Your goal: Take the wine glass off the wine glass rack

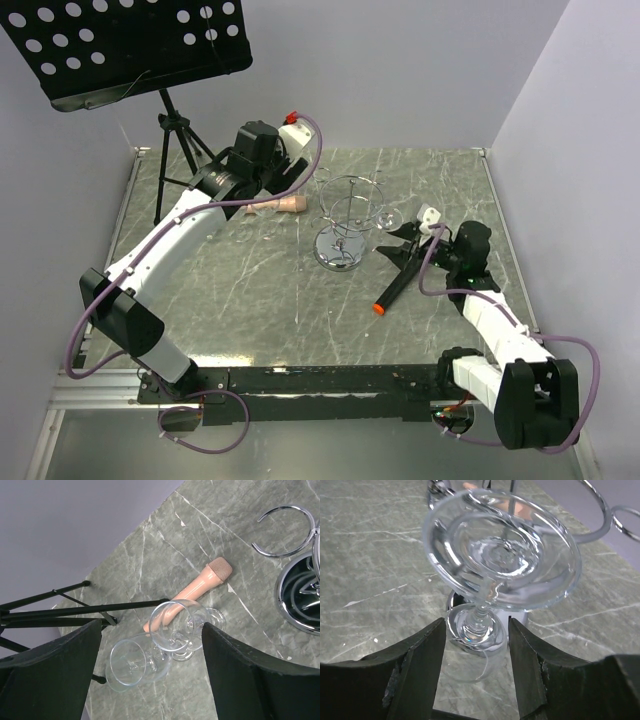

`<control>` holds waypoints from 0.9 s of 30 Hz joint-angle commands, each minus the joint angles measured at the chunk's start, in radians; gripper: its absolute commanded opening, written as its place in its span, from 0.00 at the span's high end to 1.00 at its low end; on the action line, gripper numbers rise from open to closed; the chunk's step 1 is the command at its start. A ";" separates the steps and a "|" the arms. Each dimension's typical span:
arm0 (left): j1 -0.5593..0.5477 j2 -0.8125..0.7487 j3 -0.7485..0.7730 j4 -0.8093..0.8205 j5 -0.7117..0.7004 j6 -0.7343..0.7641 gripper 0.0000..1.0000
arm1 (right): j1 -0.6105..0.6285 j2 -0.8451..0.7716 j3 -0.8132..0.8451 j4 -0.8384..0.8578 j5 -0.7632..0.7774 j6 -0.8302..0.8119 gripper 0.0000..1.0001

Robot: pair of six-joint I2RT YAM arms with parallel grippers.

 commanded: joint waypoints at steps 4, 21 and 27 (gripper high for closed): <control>-0.006 -0.020 0.006 0.037 -0.034 0.017 0.14 | 0.013 0.032 -0.014 0.156 0.020 0.044 0.43; -0.003 -0.014 -0.002 0.045 -0.043 0.020 0.14 | 0.072 0.124 0.013 0.214 0.037 0.096 0.55; -0.003 -0.011 -0.005 0.047 -0.040 0.020 0.13 | 0.070 0.132 0.027 0.248 0.075 0.150 0.64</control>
